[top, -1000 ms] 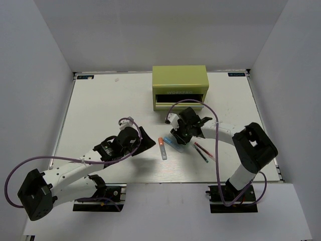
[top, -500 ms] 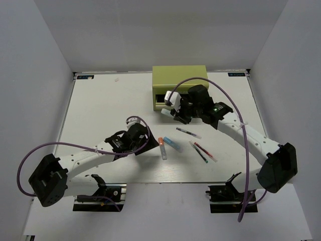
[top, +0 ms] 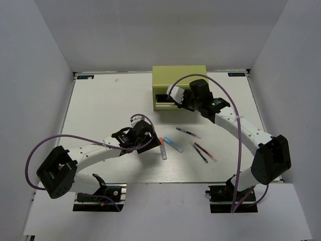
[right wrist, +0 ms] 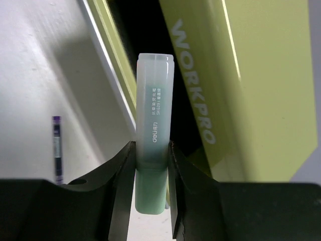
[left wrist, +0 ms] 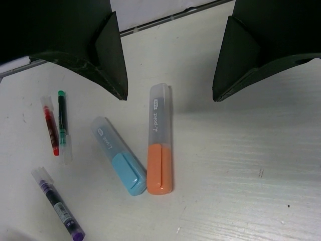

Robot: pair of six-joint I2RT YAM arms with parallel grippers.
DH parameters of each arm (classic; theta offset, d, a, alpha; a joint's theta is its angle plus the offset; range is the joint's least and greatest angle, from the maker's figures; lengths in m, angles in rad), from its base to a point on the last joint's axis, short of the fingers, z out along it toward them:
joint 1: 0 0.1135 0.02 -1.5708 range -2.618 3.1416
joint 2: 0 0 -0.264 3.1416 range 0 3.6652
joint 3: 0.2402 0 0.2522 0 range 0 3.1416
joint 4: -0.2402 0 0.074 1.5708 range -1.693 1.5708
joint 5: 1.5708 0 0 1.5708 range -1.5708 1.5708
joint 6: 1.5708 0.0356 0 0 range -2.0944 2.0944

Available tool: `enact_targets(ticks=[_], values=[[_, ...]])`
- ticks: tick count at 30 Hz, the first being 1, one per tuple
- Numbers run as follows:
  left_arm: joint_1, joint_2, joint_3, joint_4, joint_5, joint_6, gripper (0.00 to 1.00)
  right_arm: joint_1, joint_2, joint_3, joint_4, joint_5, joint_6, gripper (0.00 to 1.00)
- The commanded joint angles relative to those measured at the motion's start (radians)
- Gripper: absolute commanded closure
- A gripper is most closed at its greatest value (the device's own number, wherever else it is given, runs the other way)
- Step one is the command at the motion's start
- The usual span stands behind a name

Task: Sort the stationery into containers
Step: Place the pen in the drawer.

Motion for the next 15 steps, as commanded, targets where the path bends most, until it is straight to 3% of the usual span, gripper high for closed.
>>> enact_targets(ticks=[1,7,15], values=[[-0.004,0.011,0.043,-0.007,0.004,0.012,0.22,-0.013,0.015,0.048,0.098,0.047,-0.087,0.83],[-0.013,0.045,0.052,0.002,0.015,0.012,0.22,-0.022,0.063,0.048,0.109,0.033,-0.162,0.75],[-0.013,0.045,0.052,-0.007,0.015,0.012,0.22,-0.027,0.086,0.049,0.121,0.028,-0.211,0.5]])
